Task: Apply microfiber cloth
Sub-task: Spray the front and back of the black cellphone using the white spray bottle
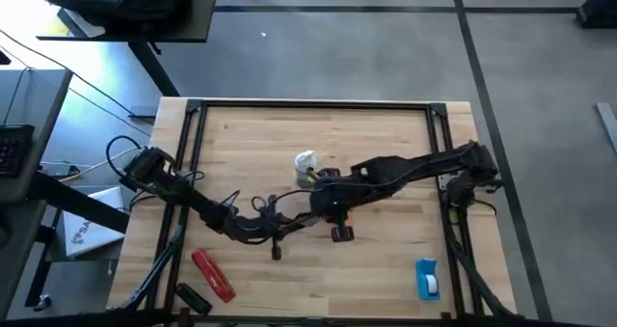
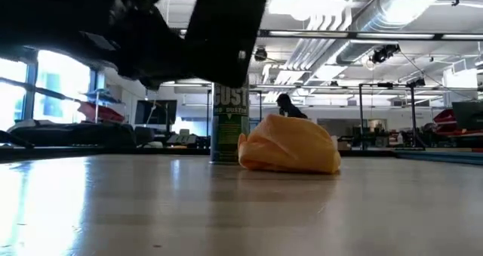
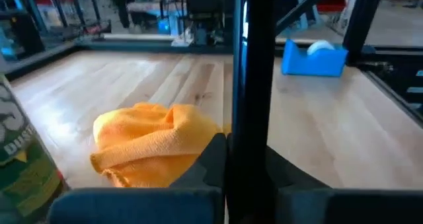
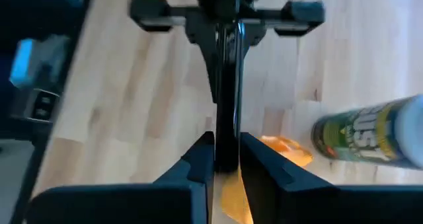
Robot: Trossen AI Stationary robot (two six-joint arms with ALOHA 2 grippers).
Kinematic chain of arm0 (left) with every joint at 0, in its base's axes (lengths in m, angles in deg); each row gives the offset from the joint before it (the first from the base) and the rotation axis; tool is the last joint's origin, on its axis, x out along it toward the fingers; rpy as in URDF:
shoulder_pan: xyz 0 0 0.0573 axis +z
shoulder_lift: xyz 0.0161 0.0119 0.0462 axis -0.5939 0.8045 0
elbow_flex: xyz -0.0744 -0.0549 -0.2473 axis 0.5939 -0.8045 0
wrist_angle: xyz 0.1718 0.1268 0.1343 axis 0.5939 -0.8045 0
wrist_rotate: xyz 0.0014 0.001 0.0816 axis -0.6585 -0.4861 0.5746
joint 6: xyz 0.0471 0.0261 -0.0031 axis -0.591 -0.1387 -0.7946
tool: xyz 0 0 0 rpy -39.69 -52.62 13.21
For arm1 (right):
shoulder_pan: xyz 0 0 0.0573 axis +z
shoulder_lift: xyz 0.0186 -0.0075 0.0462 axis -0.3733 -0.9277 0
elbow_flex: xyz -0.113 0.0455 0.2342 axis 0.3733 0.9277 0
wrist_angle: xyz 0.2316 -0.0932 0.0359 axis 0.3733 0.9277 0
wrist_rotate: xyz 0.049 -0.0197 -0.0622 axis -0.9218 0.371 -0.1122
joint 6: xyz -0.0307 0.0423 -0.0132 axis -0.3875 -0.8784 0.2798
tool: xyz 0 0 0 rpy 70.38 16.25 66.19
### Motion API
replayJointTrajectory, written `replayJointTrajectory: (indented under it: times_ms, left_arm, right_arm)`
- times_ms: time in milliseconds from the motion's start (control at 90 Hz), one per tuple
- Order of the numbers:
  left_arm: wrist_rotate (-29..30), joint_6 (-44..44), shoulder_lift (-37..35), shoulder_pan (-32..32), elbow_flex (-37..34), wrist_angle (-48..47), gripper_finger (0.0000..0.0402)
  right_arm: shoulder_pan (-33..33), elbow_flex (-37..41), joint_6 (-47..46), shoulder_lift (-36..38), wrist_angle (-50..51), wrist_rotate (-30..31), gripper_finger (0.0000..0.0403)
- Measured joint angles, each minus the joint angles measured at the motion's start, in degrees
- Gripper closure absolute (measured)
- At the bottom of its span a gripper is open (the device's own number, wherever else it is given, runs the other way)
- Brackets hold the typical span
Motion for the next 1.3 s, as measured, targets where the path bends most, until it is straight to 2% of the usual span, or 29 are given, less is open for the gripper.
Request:
replayJointTrajectory:
  times_ms: [244, 322, 389, 544, 667, 867, 1011, 1100, 1300]
  left_arm:
    - [2.6, -5.1, -0.2, -2.9, -10.7, 27.3, 0.0395]
    - [3.1, -5.2, -1.7, -3.1, -12.4, 26.8, 0.0395]
    - [3.7, -4.8, -2.3, -3.1, -12.7, 27.6, 0.0395]
    - [2.9, -8.1, -2.8, -4.6, -12.5, 27.4, 0.0395]
    - [5.7, -12.0, -4.7, -7.1, -12.6, 27.4, 0.0395]
    - [7.1, -18.1, -9.4, -9.9, -12.6, 27.4, 0.0397]
    - [7.2, -21.5, -12.3, -10.5, -12.5, 27.5, 0.0397]
    - [7.1, -22.1, -12.9, -10.3, -12.5, 27.5, 0.0396]
    - [5.5, -21.0, -12.9, -9.3, -12.5, 27.4, 0.0394]
  right_arm:
    - [1.8, 0.0, -1.9, 4.4, -0.9, 4.6, 0.0364]
    - [2.8, 0.1, -1.2, 4.3, -4.7, 9.1, 0.0363]
    - [3.2, 1.8, 0.1, 4.1, -12.1, 12.8, 0.0363]
    - [3.0, 9.7, 4.4, 3.9, -30.2, 13.3, 0.0363]
    - [2.5, 14.4, 4.5, 3.9, -39.2, 13.3, 0.0363]
    - [2.0, 17.3, 5.2, 3.9, -54.2, 7.1, 0.0363]
    - [1.4, 17.4, 5.6, 4.0, -57.8, 3.6, 0.0361]
    - [0.5, 17.4, 5.5, 3.2, -61.5, 1.6, 0.0343]
    - [-0.7, 17.5, 4.7, 0.5, -65.8, 1.3, 0.0267]
